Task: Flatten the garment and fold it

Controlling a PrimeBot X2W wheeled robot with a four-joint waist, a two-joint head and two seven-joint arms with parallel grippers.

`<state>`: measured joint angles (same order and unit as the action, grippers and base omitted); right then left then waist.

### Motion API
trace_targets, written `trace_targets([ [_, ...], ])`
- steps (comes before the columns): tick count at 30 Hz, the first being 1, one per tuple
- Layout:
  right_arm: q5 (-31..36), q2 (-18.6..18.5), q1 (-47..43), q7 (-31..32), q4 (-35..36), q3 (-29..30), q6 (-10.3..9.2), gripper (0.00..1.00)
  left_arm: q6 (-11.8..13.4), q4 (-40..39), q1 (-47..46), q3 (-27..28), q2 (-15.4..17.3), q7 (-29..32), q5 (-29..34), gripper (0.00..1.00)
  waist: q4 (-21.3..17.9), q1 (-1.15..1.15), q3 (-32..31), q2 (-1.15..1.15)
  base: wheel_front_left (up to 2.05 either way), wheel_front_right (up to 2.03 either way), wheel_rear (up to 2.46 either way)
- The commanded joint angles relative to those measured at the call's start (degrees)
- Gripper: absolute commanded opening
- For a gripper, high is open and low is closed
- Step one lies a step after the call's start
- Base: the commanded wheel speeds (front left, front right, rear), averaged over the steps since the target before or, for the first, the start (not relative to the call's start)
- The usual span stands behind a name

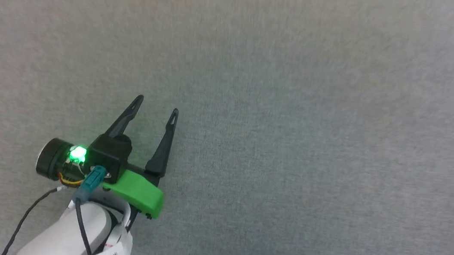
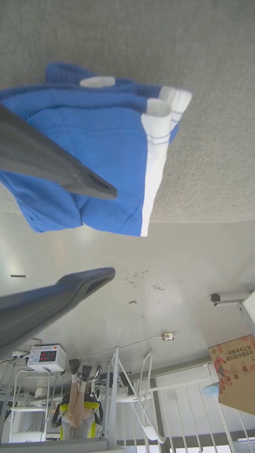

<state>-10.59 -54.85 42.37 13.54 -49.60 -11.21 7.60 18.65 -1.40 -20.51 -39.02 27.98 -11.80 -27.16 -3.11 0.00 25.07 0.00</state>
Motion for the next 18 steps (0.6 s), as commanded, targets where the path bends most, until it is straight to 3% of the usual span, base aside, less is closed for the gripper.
trace_targets([
  [1,-0.81,1.3,1.4,-0.56,1.09,-0.87,-0.11,1.0,-0.36,0.7,0.6,0.25,-0.18,-0.56,-0.43,1.0,-0.12,0.0,-8.36,0.0,0.0,0.0,0.0],
  [10,-8.28,10.15,2.73,-8.05,8.34,-2.42,-0.11,1.0,0.09,3.53,3.33,3.17,0.72,-0.76,-4.32,1.0,0.86,0.0,-18.05,0.0,0.0,0.0,0.0],
  [18,-11.38,17.76,-3.26,-14.71,16.46,-0.89,-0.11,1.0,1.42,4.16,5.25,4.28,1.9,0.8,-6.05,1.0,2.45,0.0,-23.47,0.0,0.0,0.0,0.0],
])
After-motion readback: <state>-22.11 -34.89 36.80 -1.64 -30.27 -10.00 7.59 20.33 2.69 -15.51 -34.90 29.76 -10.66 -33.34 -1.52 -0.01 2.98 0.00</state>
